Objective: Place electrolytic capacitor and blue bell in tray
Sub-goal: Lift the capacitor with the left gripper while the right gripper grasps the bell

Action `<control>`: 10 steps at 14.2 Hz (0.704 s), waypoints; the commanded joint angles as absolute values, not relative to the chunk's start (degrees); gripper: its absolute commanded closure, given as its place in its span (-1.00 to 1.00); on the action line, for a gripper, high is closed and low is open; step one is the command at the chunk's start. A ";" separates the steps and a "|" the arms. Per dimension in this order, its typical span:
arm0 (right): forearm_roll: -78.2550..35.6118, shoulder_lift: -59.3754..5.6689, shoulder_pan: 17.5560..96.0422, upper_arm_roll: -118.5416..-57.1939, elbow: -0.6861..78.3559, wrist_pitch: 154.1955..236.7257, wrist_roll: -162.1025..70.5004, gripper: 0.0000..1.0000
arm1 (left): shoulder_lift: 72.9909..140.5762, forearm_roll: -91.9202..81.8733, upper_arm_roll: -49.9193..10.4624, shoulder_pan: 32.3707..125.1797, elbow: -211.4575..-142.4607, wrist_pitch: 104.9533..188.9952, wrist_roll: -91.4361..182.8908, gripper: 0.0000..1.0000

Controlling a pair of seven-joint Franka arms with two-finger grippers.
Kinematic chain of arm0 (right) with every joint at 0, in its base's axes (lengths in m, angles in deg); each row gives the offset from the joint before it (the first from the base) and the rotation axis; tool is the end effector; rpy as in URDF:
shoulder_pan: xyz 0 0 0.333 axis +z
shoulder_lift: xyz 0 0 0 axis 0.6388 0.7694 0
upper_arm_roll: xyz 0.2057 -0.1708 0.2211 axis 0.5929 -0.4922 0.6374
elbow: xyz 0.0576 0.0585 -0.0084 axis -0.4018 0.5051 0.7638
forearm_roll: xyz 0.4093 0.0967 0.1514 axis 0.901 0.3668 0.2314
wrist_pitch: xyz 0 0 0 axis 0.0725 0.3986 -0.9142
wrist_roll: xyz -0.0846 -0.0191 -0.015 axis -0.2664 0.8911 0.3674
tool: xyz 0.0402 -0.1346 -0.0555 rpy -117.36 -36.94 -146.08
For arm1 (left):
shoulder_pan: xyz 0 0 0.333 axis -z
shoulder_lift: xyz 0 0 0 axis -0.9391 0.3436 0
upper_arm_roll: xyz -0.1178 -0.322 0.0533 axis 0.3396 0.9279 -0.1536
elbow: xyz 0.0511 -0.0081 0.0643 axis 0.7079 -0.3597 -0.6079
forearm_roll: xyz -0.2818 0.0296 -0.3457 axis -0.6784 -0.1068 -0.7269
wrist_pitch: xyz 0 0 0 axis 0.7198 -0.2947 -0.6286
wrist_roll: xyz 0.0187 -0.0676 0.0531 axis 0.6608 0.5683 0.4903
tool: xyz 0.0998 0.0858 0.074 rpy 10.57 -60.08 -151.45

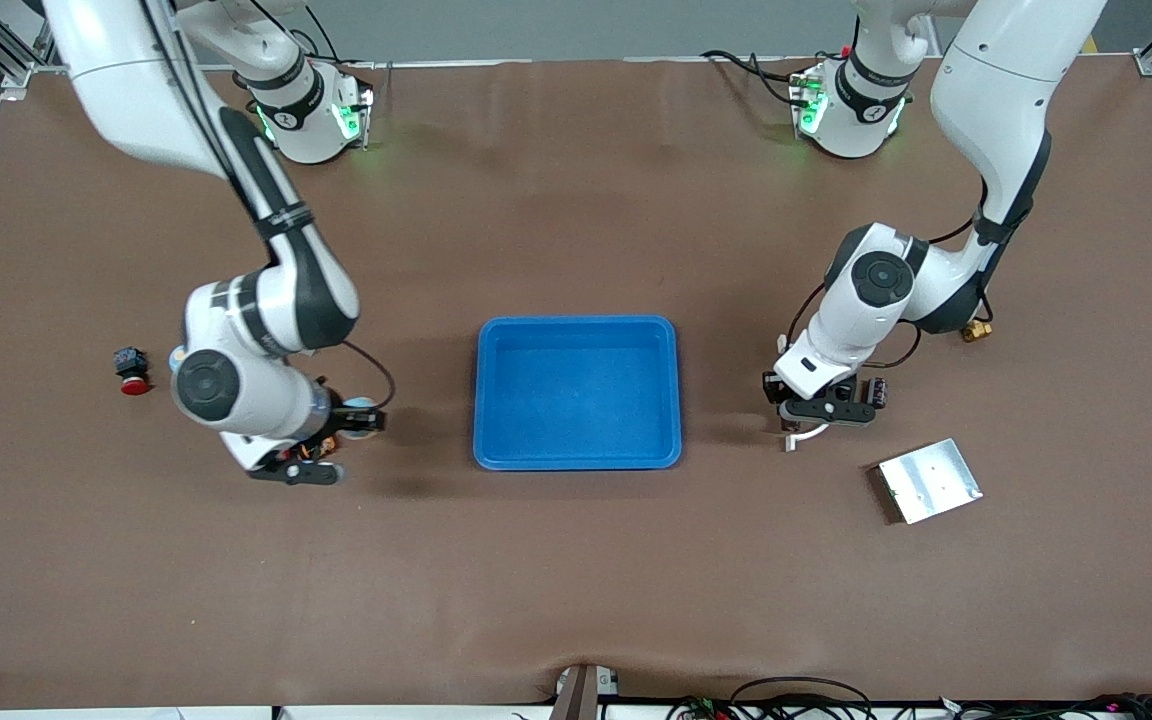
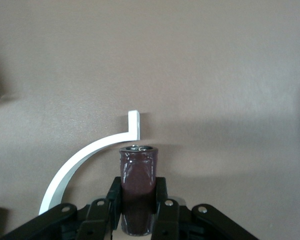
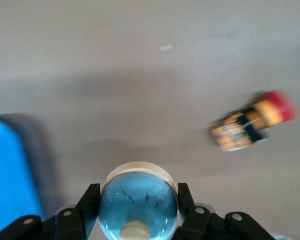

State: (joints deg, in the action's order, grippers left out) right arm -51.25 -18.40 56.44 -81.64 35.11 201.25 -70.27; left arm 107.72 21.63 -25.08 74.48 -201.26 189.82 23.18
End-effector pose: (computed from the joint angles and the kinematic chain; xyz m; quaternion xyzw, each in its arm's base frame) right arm 0.6902 0.2278 0.2261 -0.9959 0.0518 0.0658 0.0352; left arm 0.5970 -0.2028 0.1382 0.9953 -0.0231 0.0915 0.0205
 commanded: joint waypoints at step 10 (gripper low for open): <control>-51.39 -14.02 68.78 -77.32 31.48 204.19 -94.59 0.46 | 108.76 19.44 -22.15 81.76 -188.00 178.26 -38.86 1.00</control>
